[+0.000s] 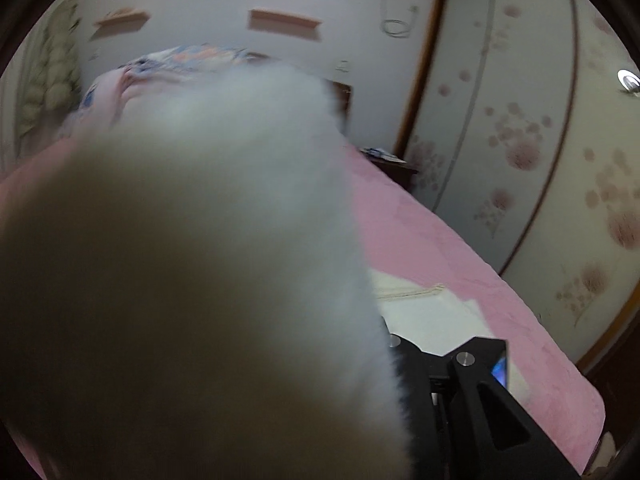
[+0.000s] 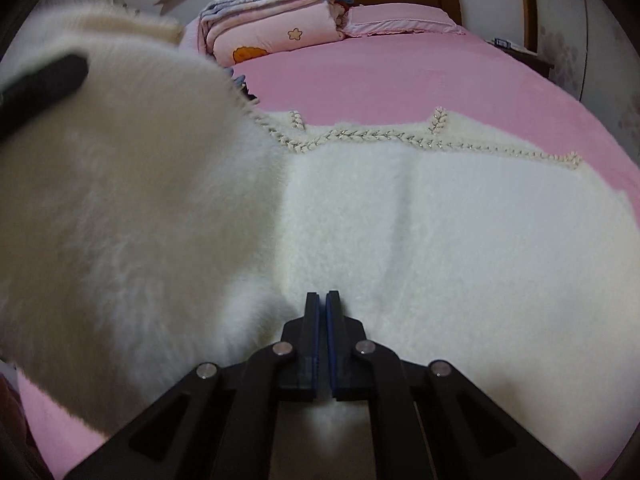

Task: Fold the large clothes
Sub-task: 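Grasp and lift the cardigan side with the left gripper while the right gripper holds the fabric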

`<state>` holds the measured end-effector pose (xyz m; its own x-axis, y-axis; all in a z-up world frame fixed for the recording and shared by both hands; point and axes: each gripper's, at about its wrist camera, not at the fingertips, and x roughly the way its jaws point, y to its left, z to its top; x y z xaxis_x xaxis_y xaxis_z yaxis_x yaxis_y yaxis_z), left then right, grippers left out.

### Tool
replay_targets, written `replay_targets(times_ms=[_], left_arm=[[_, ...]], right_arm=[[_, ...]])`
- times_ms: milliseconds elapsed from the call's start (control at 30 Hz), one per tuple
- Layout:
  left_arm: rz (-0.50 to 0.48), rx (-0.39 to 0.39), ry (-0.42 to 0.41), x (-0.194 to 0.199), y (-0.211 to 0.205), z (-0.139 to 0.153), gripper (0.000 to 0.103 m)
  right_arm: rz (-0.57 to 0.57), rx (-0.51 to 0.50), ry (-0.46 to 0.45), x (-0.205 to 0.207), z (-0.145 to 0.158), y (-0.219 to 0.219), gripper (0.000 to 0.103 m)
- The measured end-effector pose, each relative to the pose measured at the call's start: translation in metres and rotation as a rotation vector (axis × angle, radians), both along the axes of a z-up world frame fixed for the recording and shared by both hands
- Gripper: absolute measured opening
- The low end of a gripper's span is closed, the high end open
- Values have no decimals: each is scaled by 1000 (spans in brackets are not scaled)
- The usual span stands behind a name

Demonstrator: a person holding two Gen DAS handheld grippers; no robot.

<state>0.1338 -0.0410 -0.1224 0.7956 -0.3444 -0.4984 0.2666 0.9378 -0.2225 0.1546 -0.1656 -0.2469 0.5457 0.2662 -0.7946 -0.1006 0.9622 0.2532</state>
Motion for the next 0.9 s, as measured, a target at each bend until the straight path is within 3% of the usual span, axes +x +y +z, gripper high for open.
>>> replay_targets(times_ms=[133,233,433,667,800,900], left_arm=[[-94,42,-25,7,-49,-3,20],[-166,37,0,16,-85,-11,20],[-269,113,64,19,-155,-46,20],[-363,299,68,9,-205,-91,21],[-419,405,70,0,-207,-107,25],[-474,460,67,-10,-221,-102,40]], right_arm=[[-31,157,16,-10,8,-31,1],[-96,187,32,-33,21,-64,1],[-253,151,110,-94,28,-143,2],[-389,70,202,-127,16,-195,2],[-435,45,224,-126,16,-205,2],[-449,22,228,-118,29,-213,2]])
